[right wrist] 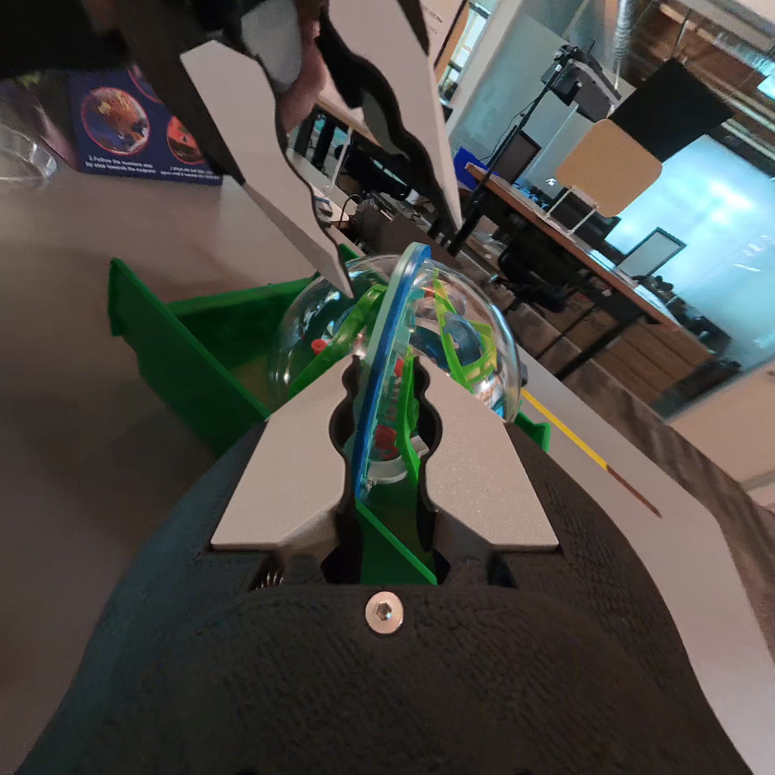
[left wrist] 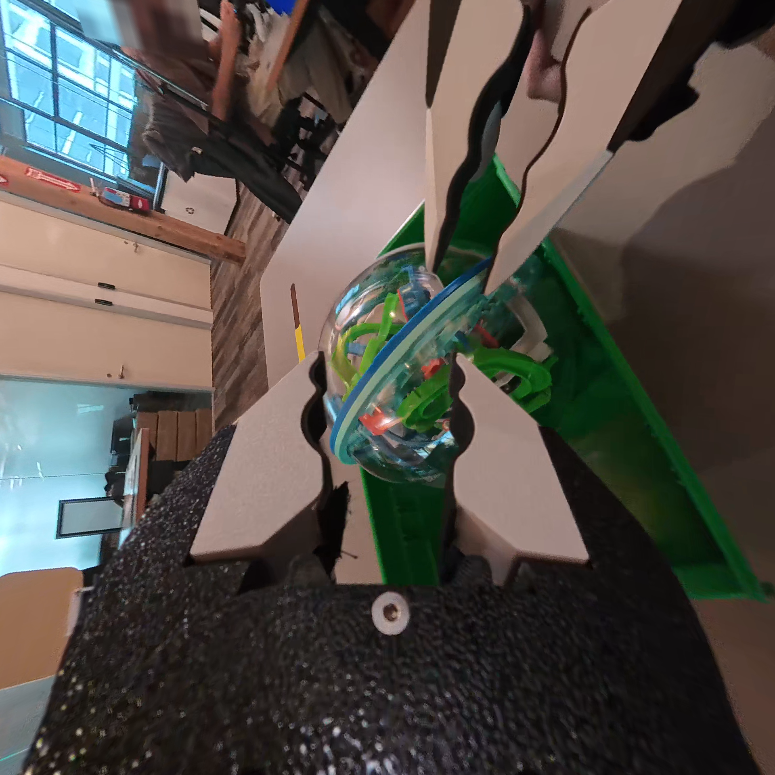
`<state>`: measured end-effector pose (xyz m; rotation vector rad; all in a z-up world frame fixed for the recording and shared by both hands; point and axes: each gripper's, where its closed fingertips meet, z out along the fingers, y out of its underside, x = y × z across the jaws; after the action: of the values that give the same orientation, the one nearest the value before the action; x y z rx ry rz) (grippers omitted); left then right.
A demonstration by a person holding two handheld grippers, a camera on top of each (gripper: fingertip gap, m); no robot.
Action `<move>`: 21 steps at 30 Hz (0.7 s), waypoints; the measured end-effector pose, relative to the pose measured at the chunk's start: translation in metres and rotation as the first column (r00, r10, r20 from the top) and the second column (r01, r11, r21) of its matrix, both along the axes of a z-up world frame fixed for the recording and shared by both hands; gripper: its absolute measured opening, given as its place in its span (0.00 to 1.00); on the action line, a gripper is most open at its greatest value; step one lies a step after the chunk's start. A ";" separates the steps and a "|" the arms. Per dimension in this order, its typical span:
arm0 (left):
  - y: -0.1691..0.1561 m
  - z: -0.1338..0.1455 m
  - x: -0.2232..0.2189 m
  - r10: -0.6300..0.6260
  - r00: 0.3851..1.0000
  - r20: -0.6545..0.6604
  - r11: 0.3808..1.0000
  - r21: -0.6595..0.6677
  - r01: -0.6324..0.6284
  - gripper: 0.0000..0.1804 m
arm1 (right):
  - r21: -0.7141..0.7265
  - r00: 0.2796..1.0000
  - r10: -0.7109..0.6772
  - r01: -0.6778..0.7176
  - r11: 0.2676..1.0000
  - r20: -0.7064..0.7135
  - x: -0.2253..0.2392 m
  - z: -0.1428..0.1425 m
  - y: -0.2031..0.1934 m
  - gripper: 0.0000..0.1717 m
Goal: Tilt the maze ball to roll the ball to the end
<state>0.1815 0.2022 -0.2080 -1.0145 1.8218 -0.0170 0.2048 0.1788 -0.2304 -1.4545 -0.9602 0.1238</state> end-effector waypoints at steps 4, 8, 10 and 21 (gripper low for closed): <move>0.000 -0.003 -0.001 0.003 0.995 -0.095 0.998 0.062 0.003 0.26 | 0.034 0.999 0.014 -0.016 0.999 0.052 -0.006 -0.003 0.000 0.06; -0.001 -0.005 -0.006 0.020 0.990 -0.141 0.995 0.099 -0.006 0.23 | 0.090 0.980 0.073 -0.091 0.992 0.187 -0.007 -0.002 0.003 0.05; -0.001 -0.007 -0.009 0.030 0.988 -0.149 0.995 0.101 -0.015 0.23 | 0.125 0.956 0.101 -0.139 0.982 0.274 -0.008 0.000 0.006 0.05; -0.011 -0.016 -0.035 0.094 0.979 -0.179 0.995 -0.005 -0.097 0.12 | 0.166 0.747 0.292 -0.472 0.866 0.597 -0.034 0.002 0.009 0.05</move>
<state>0.1467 0.1917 -0.2239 -1.1429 1.9342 0.1237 0.1706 0.1873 -0.2279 -0.9832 -1.6862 -0.1577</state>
